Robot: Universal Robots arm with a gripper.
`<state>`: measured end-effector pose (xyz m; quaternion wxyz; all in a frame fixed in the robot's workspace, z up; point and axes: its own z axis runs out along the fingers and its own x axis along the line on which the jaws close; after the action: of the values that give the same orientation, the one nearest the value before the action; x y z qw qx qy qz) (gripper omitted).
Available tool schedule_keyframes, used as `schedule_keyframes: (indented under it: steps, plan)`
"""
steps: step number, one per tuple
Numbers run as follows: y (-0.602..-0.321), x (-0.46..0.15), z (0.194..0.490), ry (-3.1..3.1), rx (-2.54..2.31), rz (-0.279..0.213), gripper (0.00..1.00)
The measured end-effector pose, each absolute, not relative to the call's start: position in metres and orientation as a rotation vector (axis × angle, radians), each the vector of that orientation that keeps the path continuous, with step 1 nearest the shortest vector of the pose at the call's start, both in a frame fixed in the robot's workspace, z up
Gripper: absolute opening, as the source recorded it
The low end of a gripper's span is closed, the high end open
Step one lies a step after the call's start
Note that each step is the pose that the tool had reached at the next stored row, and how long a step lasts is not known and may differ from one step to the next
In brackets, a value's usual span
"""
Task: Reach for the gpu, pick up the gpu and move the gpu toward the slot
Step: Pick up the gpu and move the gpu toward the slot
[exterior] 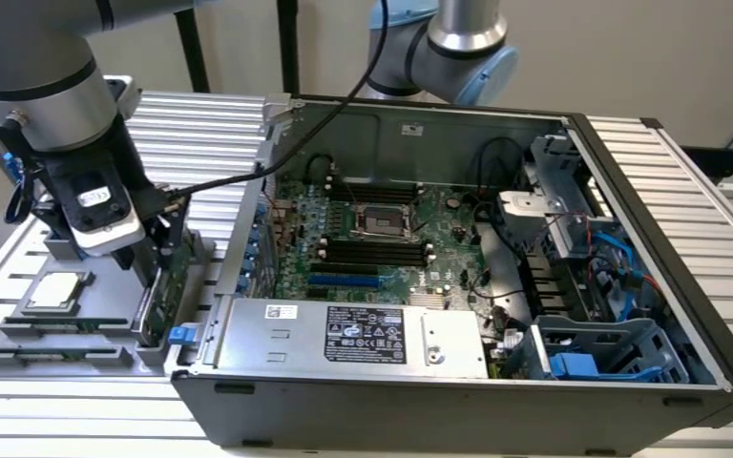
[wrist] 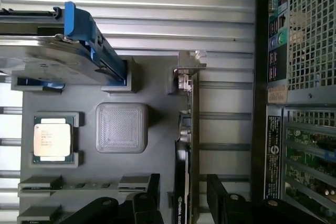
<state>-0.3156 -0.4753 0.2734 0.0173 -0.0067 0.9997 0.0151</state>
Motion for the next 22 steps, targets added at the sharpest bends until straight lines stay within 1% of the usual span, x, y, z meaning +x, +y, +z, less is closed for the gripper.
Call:
schedule_keyframes:
  steps: [11,22]
  plan:
    - [-0.473,-0.316,0.255,3.101,0.005,0.038,0.48]
    - [-0.469,-0.316,0.244,3.085,0.015,-0.002,0.48]
